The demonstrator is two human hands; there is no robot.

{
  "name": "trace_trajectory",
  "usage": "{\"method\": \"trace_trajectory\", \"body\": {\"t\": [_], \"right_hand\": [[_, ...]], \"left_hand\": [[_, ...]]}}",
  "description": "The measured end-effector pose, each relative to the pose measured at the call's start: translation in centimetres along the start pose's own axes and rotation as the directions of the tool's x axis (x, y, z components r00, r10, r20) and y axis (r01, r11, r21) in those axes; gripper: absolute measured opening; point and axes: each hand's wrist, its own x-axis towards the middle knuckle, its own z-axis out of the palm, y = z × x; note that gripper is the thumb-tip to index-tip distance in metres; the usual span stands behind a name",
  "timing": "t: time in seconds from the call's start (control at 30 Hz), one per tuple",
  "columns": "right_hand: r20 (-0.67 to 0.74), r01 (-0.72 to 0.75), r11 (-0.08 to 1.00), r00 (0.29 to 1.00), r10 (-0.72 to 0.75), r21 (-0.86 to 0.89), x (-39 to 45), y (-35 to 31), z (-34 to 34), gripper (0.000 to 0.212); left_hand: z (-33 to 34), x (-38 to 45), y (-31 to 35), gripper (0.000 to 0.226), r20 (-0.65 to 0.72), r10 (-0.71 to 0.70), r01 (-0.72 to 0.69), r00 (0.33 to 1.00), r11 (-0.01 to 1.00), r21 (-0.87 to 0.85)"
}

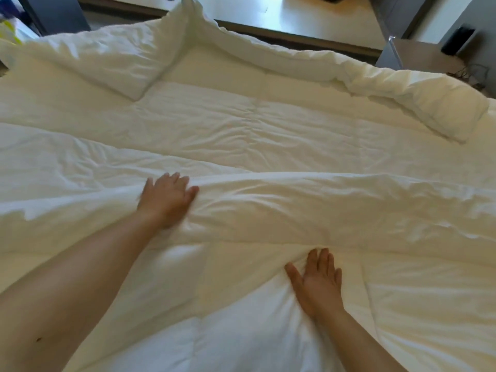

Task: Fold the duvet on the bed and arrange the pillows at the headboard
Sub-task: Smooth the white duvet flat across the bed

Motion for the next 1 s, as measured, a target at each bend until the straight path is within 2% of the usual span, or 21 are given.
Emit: {"method": "trace_trajectory", "body": {"t": [0.17,0.33,0.43,0.47,0.5,0.53,0.57,0.6,0.63,0.67,0.7,0.73,0.77,0.8,0.87,0.93,1.0], "right_hand": [[0.13,-0.048,0.995,0.99,0.06,-0.092,2.2,-0.2,0.6,0.095],[0.178,-0.094,0.989,0.977,0.114,-0.114,4.0,-0.2,1.2,0.094],[0.205,-0.115,0.985,0.969,0.14,-0.132,4.5,-0.2,1.0,0.094],[0.199,-0.112,0.986,0.971,0.135,-0.124,4.4,-0.3,0.5,0.094],[0.132,-0.079,0.993,0.987,0.091,-0.088,4.1,-0.4,-0.2,0.093],[-0.031,0.011,1.0,0.999,-0.012,-0.02,3.6,-0.6,-1.1,0.09],[-0.248,0.145,0.988,0.96,-0.13,0.045,3.0,-1.1,-2.1,0.082],[-0.478,0.297,0.952,0.848,-0.227,0.073,2.4,-2.2,-3.3,0.071],[-0.663,0.431,0.899,0.697,-0.275,0.08,2.1,-4.2,-4.6,0.06],[-0.753,0.533,0.844,0.581,-0.309,0.065,2.3,-6.7,-5.7,0.053],[-0.778,0.602,0.797,0.519,-0.354,0.039,2.8,-9.4,-6.9,0.051],[-0.749,0.631,0.775,0.525,-0.404,0.025,3.5,-12.3,-7.9,0.053],[-0.668,0.624,0.782,0.588,-0.456,0.016,4.5,-14.8,-8.6,0.059],[-0.526,0.581,0.814,0.688,-0.501,-0.016,5.7,-16.8,-9.2,0.067],[-0.234,0.481,0.864,0.832,-0.503,-0.147,8.3,-19.4,-9.3,0.082],[-0.029,0.43,0.872,0.893,-0.448,-0.232,9.7,-20.3,-8.9,0.088],[0.039,0.432,0.866,0.899,-0.437,-0.253,9.9,-20.7,-8.7,0.081]], "left_hand": [[0.0,1.2,-6.3,0.068,0.13,-0.105,0.108,0.986,0.994,-0.018],[-0.9,1.0,-12.4,0.078,0.273,-0.194,0.209,0.942,0.978,-0.026],[-1.3,-0.3,-14.2,0.077,0.325,-0.157,0.192,0.932,0.978,-0.078],[-1.5,-0.9,-14.3,0.077,0.337,-0.121,0.16,0.934,0.983,-0.09],[-1.8,-1.3,-14.4,0.076,0.342,-0.09,0.131,0.936,0.986,-0.099],[-2.1,-1.8,-14.5,0.073,0.339,-0.072,0.113,0.938,0.988,-0.102],[-2.5,-2.1,-14.7,0.071,0.331,-0.06,0.096,0.942,0.991,-0.096],[-2.9,-2.5,-15.2,0.072,0.321,-0.056,0.084,0.945,0.994,-0.073],[-3.2,-2.7,-15.8,0.075,0.316,-0.057,0.076,0.947,0.996,-0.049],[-3.4,-2.9,-16.7,0.076,0.327,-0.063,0.077,0.943,0.997,-0.031],[-3.6,-3.2,-17.5,0.073,0.349,-0.057,0.075,0.935,0.996,-0.039],[-3.6,-3.4,-18.3,0.067,0.38,-0.054,0.085,0.924,0.994,-0.065],[-3.7,-3.6,-18.9,0.061,0.411,-0.051,0.099,0.91,0.99,-0.098],[-3.7,-3.7,-19.4,0.06,0.43,-0.049,0.112,0.902,0.986,-0.123],[-3.5,-3.8,-20.1,0.066,0.367,-0.055,0.097,0.929,0.991,-0.096],[-3.8,-3.4,-20.5,0.065,0.183,-0.1,0.095,0.978,0.995,0.039],[-5.2,-2.4,-20.6,0.059,-0.1,-0.079,0.095,0.992,0.982,0.165]]}}
